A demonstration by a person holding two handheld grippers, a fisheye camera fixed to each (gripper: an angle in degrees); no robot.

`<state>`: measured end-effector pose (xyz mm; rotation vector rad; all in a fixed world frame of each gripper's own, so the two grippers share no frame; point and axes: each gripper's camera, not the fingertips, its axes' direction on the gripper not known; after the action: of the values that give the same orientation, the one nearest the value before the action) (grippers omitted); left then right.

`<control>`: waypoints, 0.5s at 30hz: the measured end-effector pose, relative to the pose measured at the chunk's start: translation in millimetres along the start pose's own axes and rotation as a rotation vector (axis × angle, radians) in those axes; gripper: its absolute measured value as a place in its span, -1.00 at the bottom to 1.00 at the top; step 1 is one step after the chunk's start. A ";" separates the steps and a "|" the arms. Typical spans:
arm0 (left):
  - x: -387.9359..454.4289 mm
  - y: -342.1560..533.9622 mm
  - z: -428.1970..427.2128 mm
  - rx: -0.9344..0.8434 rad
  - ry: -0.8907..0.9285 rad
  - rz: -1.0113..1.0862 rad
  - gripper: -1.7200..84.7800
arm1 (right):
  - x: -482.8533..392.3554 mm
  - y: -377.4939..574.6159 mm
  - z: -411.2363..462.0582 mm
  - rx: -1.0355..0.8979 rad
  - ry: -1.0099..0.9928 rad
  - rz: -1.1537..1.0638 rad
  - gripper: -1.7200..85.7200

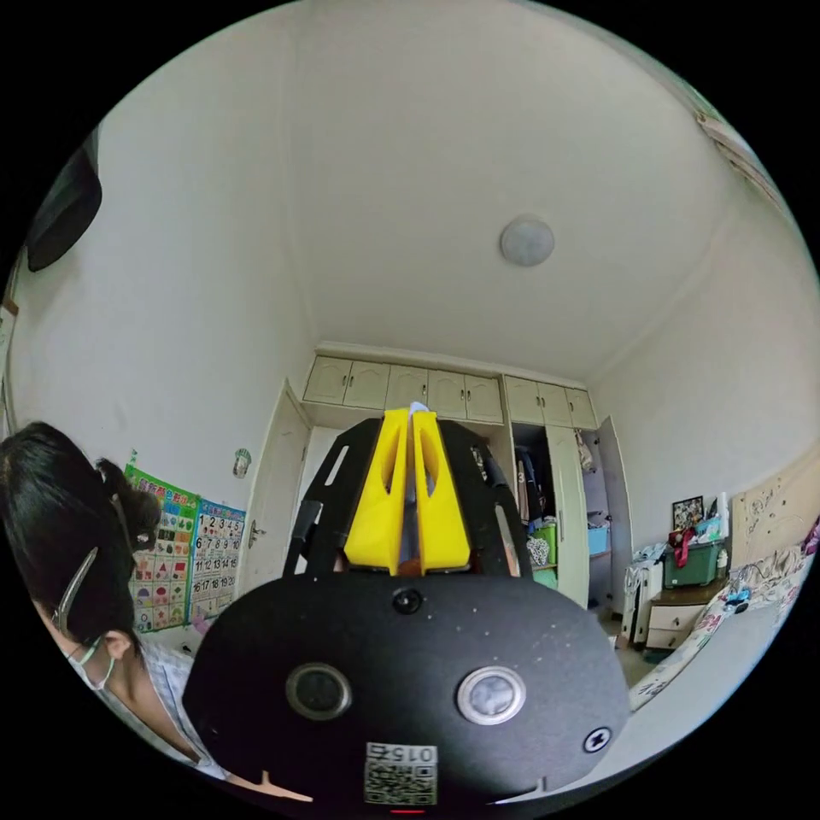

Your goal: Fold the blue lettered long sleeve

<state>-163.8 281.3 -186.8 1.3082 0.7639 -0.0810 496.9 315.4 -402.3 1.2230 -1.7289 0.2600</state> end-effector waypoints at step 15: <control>-37.4 -40.0 50.2 0.016 -0.315 0.005 -0.94 | 312.5 68.3 -141.4 -0.246 0.665 0.161 -0.96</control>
<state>-187.7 211.6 -197.0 1.2743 0.4918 -0.2833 513.7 247.3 -59.7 0.7046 -1.2281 0.4737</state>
